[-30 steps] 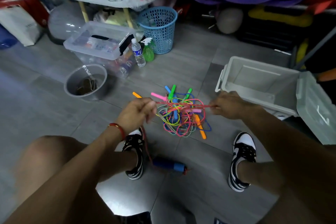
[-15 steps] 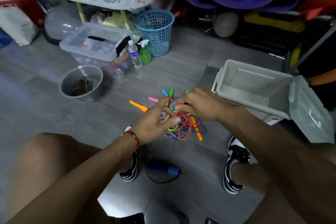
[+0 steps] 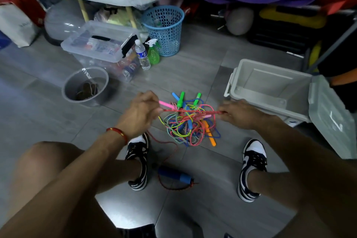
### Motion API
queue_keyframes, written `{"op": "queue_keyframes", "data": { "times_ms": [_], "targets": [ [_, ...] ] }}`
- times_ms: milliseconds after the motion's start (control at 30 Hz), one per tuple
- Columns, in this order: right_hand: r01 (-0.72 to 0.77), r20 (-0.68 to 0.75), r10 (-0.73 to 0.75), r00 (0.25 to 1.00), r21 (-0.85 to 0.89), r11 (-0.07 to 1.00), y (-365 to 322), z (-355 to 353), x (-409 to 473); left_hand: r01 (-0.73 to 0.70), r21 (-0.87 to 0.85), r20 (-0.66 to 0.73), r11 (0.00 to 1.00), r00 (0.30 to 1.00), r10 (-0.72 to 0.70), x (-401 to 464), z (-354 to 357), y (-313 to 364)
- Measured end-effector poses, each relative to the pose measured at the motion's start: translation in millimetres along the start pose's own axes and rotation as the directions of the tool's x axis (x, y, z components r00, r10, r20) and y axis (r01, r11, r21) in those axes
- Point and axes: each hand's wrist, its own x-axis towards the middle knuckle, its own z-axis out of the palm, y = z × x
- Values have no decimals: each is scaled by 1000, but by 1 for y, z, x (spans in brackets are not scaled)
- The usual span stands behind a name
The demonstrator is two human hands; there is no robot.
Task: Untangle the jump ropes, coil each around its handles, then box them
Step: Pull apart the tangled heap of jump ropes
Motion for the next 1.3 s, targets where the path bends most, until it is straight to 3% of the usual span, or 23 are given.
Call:
{"op": "queue_keyframes", "data": {
  "times_ms": [67, 133, 200, 233, 267, 333, 400, 433, 500, 600, 700, 767, 800, 867, 933, 967, 1000, 1067, 1133, 1200, 1300],
  "targets": [
    [-115, 58, 118, 991, -38, 993, 24, 13, -8, 63, 81, 41, 995, 997, -67, -6, -13, -11],
    [-167, 44, 164, 986, 70, 984, 27, 11, -6, 246, 203, 215, 948, 933, -288, -11, -18, -12],
    [-51, -160, 85, 983, 202, 978, 17, -8, 3, 370, 370, 376, 852, 779, -502, -14, -12, -11],
    [52, -256, -4, 967, 185, 981, 3, -24, 6, 394, 375, 396, 839, 750, -530, -16, -7, -7],
    [142, -285, -92, 954, 160, 977, -14, -39, 8, 419, 306, 399, 855, 759, -515, -16, -3, 0],
    [253, -202, -226, 953, 120, 960, -48, -55, 9, 431, -11, 369, 902, 841, -397, -8, 5, 25],
    [272, -97, -266, 959, 59, 960, -75, -51, 8, 304, -298, 326, 905, 923, -203, 5, 13, 56],
    [269, -76, -267, 961, 10, 963, -81, -47, 8, 205, -341, 290, 917, 951, -105, 10, 19, 66],
    [266, -110, -275, 955, -92, 960, -85, -41, 13, 78, -325, 223, 942, 975, -4, 14, 25, 70],
    [211, -107, -211, 971, -17, 977, -62, -30, 15, -4, -270, 97, 963, 995, 32, 18, 16, 56],
    [6, -2, -6, 1000, 18, 1000, -12, 3, 4, -35, -124, -148, 992, 989, 17, 22, -5, 42],
    [-68, 59, 66, 996, 27, 997, 9, 14, -4, 92, 1, -253, 996, 963, -88, 18, -5, 21],
    [-64, 62, 59, 996, 82, 995, 13, 13, -4, 217, 44, -212, 975, 956, -204, 16, -3, 8],
    [-54, 11, 54, 999, 265, 963, 7, -3, 1, 483, 127, 17, 866, 872, -489, 10, 0, -9],
    [4, -115, 37, 993, 332, 943, -10, -30, 8, 572, 270, 225, 775, 745, -628, 5, 2, -9],
    [47, -143, 0, 990, 326, 944, -20, -41, 11, 552, 267, 264, 790, 746, -611, 5, 6, -5],
    [88, -152, -43, 988, 302, 949, -32, -51, 13, 508, 177, 272, 843, 798, -538, 8, 10, 4],
    [131, -146, -100, 984, 223, 966, -50, -62, 18, 382, -178, 269, 907, 905, -329, 19, 15, 38],
    [143, -136, -124, 983, 140, 980, -63, -67, 23, 270, -359, 240, 893, 952, -191, 36, 19, 67],
    [154, -143, -140, 980, 92, 984, -65, -69, 27, 211, -319, 206, 924, 967, -150, 48, 23, 74],
    [141, -143, -117, 983, 171, 975, -51, -67, 33, 169, -134, 114, 976, 981, -154, 66, 14, 69]
  ]
}}
